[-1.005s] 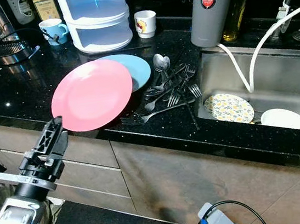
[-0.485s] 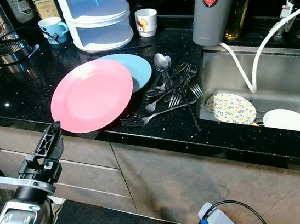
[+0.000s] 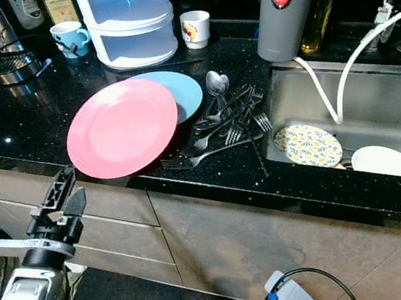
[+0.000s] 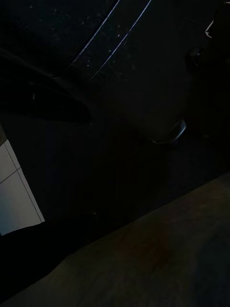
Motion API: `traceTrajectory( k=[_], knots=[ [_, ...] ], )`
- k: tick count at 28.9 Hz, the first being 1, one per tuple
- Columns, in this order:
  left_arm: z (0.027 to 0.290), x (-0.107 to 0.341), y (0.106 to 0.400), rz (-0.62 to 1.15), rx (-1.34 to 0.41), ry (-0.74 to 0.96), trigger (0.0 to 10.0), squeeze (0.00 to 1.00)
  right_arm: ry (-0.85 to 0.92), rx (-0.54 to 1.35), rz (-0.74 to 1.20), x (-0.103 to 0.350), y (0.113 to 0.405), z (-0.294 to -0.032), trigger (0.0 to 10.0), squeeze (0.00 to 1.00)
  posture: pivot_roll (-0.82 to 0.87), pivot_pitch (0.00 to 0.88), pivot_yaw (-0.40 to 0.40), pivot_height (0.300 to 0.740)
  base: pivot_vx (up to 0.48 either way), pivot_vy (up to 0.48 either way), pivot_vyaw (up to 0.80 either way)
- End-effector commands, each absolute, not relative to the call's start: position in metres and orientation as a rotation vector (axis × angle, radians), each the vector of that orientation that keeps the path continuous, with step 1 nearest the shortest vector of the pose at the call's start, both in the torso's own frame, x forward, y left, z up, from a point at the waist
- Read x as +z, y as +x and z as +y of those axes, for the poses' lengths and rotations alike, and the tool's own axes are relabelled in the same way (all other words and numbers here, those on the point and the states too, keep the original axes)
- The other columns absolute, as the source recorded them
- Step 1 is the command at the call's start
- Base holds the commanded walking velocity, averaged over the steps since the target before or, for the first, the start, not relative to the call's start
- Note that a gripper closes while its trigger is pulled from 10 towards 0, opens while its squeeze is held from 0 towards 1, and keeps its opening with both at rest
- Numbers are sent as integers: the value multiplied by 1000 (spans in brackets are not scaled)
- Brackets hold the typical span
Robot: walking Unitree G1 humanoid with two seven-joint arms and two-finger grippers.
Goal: Kitchen organization
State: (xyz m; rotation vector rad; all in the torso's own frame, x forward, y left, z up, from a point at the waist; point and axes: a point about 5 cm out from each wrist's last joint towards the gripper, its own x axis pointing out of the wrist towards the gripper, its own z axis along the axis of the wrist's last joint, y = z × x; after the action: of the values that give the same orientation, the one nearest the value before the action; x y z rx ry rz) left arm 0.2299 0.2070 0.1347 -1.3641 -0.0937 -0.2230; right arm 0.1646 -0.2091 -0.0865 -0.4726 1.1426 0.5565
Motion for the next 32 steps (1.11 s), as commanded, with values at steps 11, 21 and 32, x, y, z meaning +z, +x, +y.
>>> traceTrajectory(
  k=[11,21,32],
  knots=[
    [204,141,240,-99,-356,-1413,10000,0,-470,547,1151,-87,163,-212,10000,0,42,25,1,740,0,0,0],
    [202,140,243,-88,-403,-1431,10000,0,-472,545,1150,-87,163,-213,10000,0,36,16,2,740,0,0,0],
    [201,133,249,-35,-398,-1433,10000,0,-476,545,1150,-87,162,-213,10000,0,32,7,2,740,0,0,0]
  ],
)
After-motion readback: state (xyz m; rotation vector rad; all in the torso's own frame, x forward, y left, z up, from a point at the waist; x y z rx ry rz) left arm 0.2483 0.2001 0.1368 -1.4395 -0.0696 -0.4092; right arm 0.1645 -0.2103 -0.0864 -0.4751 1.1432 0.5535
